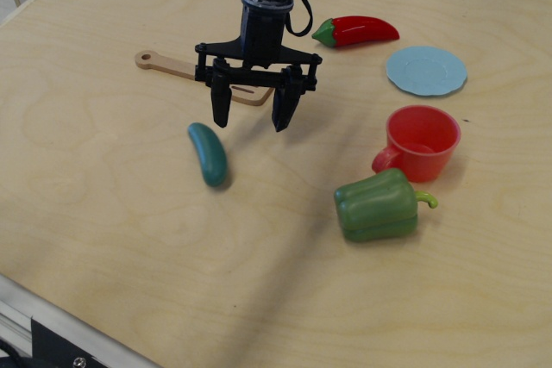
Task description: Take cucumber out of cup
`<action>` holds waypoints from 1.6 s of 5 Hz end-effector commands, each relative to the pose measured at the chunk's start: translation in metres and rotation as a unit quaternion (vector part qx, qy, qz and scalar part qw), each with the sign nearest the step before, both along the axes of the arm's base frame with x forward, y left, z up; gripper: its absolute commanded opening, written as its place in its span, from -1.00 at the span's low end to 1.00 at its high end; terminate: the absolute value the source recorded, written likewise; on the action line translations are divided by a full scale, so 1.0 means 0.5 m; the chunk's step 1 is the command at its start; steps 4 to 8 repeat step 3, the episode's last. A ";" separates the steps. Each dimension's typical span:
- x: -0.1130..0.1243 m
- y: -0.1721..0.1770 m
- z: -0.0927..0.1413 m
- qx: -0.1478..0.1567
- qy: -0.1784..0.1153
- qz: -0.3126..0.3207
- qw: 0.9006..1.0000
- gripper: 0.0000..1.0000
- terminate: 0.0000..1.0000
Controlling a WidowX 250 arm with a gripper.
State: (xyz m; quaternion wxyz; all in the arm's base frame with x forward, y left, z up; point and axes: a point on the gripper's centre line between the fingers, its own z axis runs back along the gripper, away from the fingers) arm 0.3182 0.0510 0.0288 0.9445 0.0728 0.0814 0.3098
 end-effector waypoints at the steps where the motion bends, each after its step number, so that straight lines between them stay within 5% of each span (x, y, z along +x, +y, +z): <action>1: 0.003 -0.018 0.103 0.020 -0.065 -0.007 0.998 1.00 -1.00; 2: 0.003 -0.018 0.103 0.020 -0.065 -0.007 0.998 1.00 -1.00; 3: 0.003 -0.018 0.103 0.020 -0.065 -0.007 0.998 1.00 1.00; 8: 0.003 -0.018 0.103 0.020 -0.065 -0.007 0.998 1.00 1.00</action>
